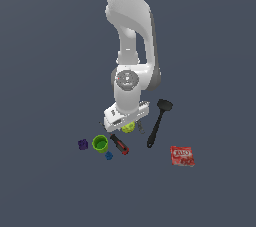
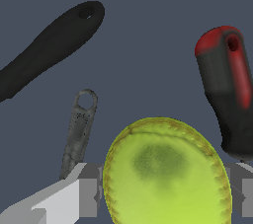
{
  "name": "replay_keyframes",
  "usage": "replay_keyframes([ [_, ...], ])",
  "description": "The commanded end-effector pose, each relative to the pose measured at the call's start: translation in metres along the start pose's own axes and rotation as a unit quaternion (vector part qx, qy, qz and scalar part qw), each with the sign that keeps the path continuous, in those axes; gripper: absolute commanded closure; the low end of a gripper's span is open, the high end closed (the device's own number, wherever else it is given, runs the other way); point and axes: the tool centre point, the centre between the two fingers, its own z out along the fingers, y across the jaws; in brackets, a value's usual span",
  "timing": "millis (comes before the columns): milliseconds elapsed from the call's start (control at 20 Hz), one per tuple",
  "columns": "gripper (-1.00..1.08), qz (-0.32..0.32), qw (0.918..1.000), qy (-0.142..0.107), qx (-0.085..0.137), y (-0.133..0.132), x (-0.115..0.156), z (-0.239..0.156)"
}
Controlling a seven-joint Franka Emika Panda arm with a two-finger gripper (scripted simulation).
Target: Pick up a designated object from a clutter of objects.
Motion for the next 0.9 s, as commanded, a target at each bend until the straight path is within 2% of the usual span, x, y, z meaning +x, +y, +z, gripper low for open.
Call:
replay_keyframes([
  [0, 1.08, 0.0, 1.0, 0.001, -0.001, 0.004, -0.007, -0.011],
  [300, 1.08, 0.0, 1.0, 0.001, -0.001, 0.017, -0.034, -0.047],
  [850, 1.08, 0.0, 1.0, 0.002, 0.001, 0.05, -0.101, -0.138],
])
